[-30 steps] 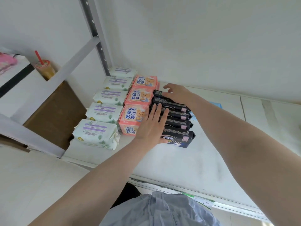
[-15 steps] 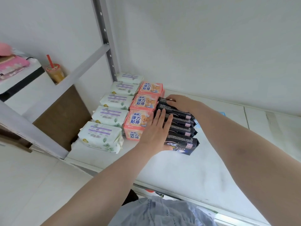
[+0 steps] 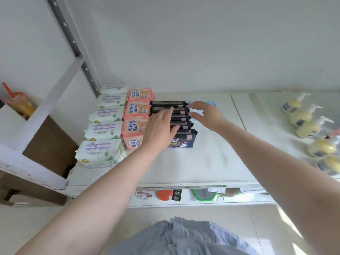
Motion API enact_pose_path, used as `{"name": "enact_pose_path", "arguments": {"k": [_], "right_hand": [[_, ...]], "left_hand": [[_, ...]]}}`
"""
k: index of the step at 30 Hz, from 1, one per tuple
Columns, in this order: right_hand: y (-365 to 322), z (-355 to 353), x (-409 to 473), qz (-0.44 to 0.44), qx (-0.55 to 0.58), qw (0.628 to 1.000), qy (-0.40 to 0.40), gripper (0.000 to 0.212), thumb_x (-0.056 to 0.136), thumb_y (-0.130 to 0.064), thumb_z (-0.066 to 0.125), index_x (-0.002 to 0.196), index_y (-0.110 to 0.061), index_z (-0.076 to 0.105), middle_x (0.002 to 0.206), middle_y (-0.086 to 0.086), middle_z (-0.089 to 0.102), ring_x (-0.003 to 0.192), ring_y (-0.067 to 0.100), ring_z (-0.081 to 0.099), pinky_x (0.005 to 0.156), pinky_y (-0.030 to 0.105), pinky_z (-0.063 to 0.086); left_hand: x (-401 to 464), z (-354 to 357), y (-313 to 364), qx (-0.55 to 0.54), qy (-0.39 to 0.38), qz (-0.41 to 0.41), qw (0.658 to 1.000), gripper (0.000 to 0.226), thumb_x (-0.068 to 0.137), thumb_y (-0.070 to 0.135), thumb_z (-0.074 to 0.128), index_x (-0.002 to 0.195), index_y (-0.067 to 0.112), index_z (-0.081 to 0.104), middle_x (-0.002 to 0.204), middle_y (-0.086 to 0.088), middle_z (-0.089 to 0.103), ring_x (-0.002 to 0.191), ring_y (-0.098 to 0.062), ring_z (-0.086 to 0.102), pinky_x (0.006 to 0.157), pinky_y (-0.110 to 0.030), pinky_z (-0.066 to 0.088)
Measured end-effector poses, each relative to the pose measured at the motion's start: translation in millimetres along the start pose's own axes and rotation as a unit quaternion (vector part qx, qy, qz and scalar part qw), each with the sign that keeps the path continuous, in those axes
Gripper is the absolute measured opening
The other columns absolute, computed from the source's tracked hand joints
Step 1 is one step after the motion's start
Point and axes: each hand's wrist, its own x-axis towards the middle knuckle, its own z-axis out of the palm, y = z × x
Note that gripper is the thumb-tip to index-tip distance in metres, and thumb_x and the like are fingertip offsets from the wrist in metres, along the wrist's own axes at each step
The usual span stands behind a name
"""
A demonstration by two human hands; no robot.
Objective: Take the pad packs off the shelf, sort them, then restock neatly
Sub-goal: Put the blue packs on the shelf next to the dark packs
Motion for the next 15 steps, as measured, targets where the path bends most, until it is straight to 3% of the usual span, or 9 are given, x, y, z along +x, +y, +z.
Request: {"name": "enact_pose_path", "arguments": {"k": [3,6,15], "right_hand": [[13,-1,-64,0.038,-0.01,0.999,0.034,0.031,0.092,-0.028,0.062,0.121,-0.019,0.062,0.122,-0.001,0.064,0.114,0.017,0.057,0.097,0.035,0.046],[19,3,-134,0.078,-0.03,0.994,0.07,0.032,0.091,-0.026,0.064,0.122,-0.017,0.063,0.122,0.004,0.064,0.112,0.018,0.058,0.095,0.034,0.047],[48,25,-341,0.228,-0.059,0.969,0.073,0.039,0.086,-0.029,0.067,0.124,-0.021,0.061,0.12,0.005,0.064,0.112,0.023,0.058,0.095,0.037,0.046]], "left_hand": [[-19,-2,25,-0.03,-0.004,0.041,0.999,0.058,0.094,0.037,0.05,0.145,0.013,0.036,0.138,-0.008,0.049,0.123,-0.029,0.048,0.101,-0.037,0.035],[-49,3,50,-0.053,-0.029,0.084,0.995,0.055,0.092,0.034,0.054,0.141,0.013,0.042,0.132,-0.009,0.053,0.119,-0.03,0.051,0.099,-0.039,0.037],[-176,39,135,-0.077,-0.142,0.224,0.961,0.053,0.093,0.034,0.052,0.141,0.016,0.041,0.138,-0.003,0.05,0.125,-0.027,0.045,0.107,-0.035,0.028]]}}
